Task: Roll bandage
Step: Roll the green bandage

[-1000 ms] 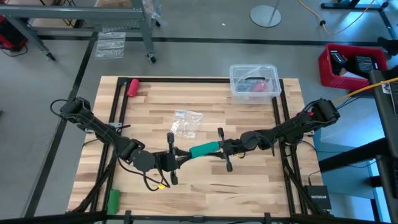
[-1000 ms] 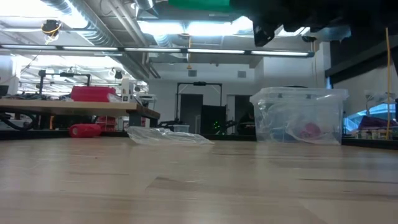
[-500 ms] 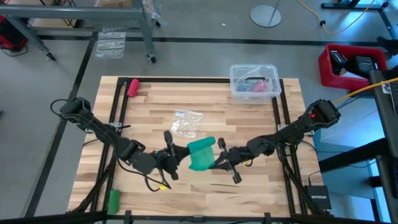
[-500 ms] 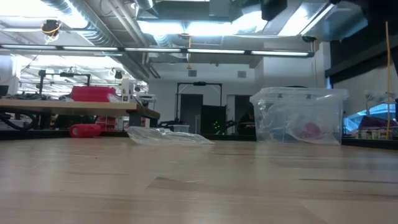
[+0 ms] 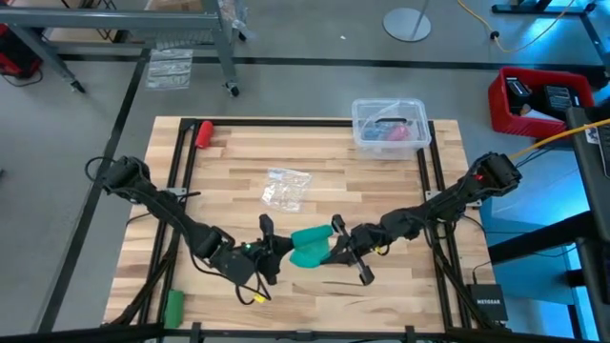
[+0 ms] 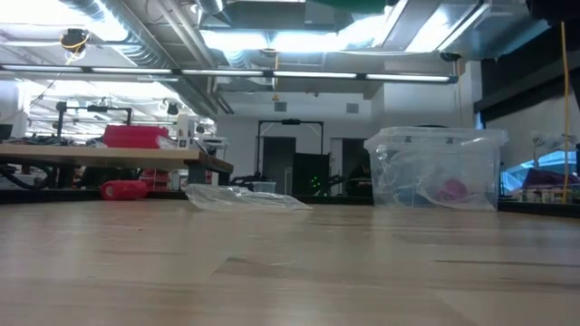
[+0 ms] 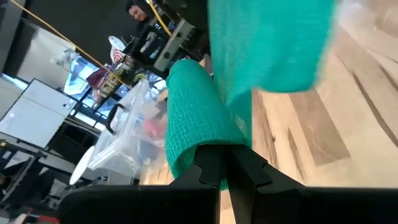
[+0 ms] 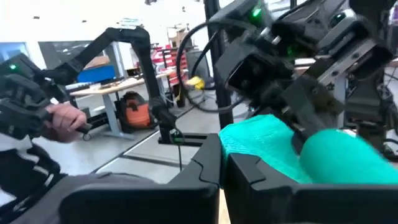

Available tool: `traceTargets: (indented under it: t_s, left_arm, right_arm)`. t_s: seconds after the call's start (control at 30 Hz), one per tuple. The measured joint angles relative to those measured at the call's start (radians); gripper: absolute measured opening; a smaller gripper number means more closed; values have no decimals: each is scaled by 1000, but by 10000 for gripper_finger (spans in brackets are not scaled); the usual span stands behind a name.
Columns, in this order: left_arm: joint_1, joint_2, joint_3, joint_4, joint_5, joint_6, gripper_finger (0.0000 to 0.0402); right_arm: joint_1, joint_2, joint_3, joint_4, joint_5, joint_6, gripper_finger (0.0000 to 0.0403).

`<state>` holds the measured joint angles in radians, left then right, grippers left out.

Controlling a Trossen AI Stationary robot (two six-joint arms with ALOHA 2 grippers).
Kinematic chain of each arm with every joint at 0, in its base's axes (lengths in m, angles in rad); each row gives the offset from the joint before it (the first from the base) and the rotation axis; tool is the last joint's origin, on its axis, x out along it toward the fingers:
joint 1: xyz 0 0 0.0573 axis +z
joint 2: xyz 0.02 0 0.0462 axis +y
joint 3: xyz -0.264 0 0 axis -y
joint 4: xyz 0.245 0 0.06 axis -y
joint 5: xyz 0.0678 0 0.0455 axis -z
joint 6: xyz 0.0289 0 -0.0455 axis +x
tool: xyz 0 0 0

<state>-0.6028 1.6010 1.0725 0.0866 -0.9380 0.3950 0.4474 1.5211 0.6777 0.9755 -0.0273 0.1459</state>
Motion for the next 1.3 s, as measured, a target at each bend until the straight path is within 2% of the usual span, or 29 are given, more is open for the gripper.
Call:
traceTargets:
  t_s: [0.17, 0.33, 0.53, 0.87, 1.0, 1.17, 1.3]
  left_arm:
    - [-33, -10, 0, -22, -84, -3, 1]
    - [-57, -13, -1, -27, -122, 2, 1]
    - [-49, -3, -1, -29, -85, 4, 1]
    - [-39, 3, -2, -30, -49, -28, 1]
    - [-17, 3, -2, -40, 3, -163, 1]
    - [55, 11, -2, -51, 158, -406, 1]
    - [72, 38, -3, -50, 188, -456, 1]
  right_arm:
    - [-1, 0, 0, 8, -1, 0, 5]
    - [17, 6, 0, -23, 7, 5, 6]
    - [23, 6, 20, 45, 68, -20, 7]
    - [-21, 6, 67, -44, 245, -20, 7]
    - [-22, 6, 67, -104, 311, -21, 7]
    - [-38, 6, 68, -239, 387, -19, 8]
    - [-55, 6, 68, -343, 462, 10, 8]
